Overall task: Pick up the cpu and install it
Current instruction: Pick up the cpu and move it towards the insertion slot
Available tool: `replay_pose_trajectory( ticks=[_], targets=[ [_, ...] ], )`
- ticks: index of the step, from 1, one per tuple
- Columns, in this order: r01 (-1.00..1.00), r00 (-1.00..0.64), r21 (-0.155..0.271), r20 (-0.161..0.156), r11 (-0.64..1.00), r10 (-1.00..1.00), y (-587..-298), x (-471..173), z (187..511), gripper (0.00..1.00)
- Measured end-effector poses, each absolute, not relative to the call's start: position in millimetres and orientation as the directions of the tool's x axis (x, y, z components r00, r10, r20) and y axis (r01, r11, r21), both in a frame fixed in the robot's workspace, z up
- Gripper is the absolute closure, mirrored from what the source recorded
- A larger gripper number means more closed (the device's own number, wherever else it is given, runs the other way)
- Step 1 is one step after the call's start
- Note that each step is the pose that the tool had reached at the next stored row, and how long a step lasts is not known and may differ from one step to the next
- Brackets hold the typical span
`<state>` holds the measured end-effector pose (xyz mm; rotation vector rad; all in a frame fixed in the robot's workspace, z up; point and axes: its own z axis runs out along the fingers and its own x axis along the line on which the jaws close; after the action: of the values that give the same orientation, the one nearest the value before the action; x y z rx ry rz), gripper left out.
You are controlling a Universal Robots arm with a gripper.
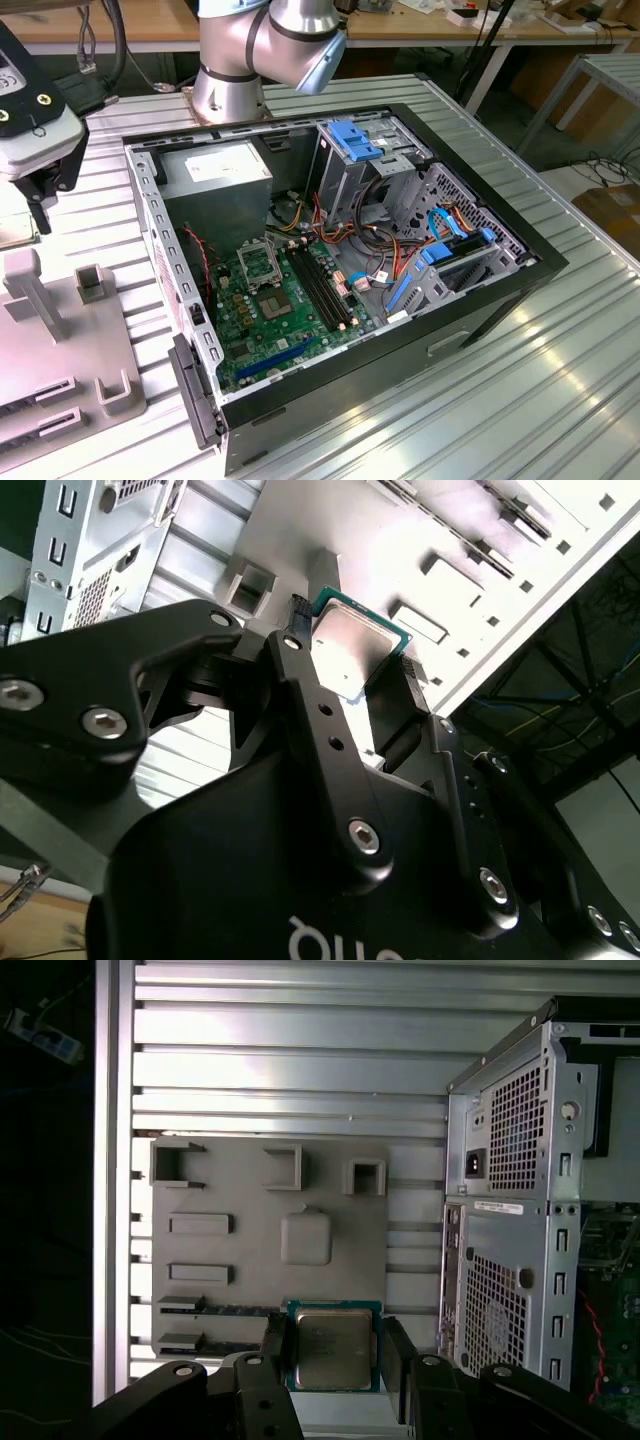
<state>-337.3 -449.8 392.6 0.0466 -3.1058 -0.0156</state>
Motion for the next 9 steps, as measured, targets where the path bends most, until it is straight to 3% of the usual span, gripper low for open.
replay_pose_trajectory(
  ticks=[9],
  targets=[
    [-0.03, -0.999, 0.01, 0.035, 0.999, -0.03, -449.9, -329.2, 392.7, 0.53]
  ],
)
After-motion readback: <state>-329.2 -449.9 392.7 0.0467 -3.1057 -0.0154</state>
